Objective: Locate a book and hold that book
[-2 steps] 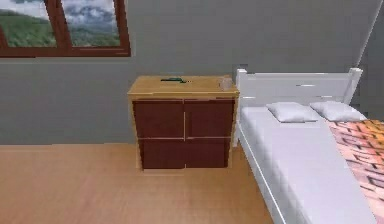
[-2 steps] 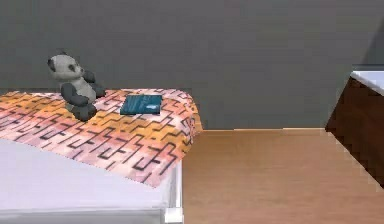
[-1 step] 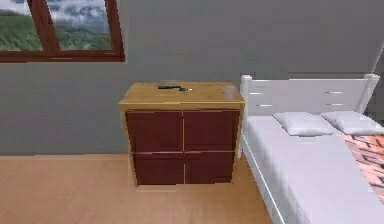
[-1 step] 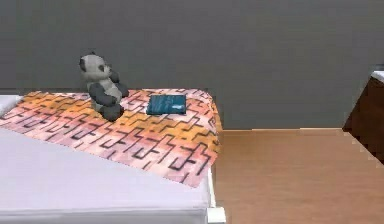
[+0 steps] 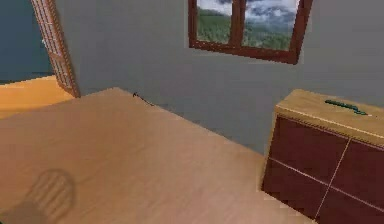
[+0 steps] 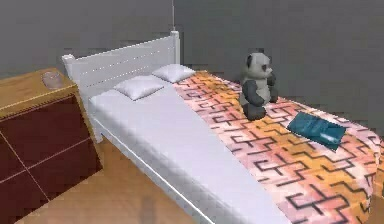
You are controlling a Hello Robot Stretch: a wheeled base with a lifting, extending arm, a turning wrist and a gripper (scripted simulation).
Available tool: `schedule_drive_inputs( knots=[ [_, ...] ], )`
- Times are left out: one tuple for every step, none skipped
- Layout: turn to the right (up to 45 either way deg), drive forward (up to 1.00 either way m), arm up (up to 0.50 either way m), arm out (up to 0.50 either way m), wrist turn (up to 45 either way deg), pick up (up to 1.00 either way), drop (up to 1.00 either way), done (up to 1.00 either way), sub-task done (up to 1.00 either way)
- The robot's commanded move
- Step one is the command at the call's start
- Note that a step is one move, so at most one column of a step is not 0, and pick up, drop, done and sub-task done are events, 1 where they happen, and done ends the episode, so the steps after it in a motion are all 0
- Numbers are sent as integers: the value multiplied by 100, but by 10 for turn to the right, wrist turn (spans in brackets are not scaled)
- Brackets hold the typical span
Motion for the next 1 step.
schedule_drive_inputs(
  knots=[
    [-450,0,0,0,0,0,0,0,0]
  ],
)
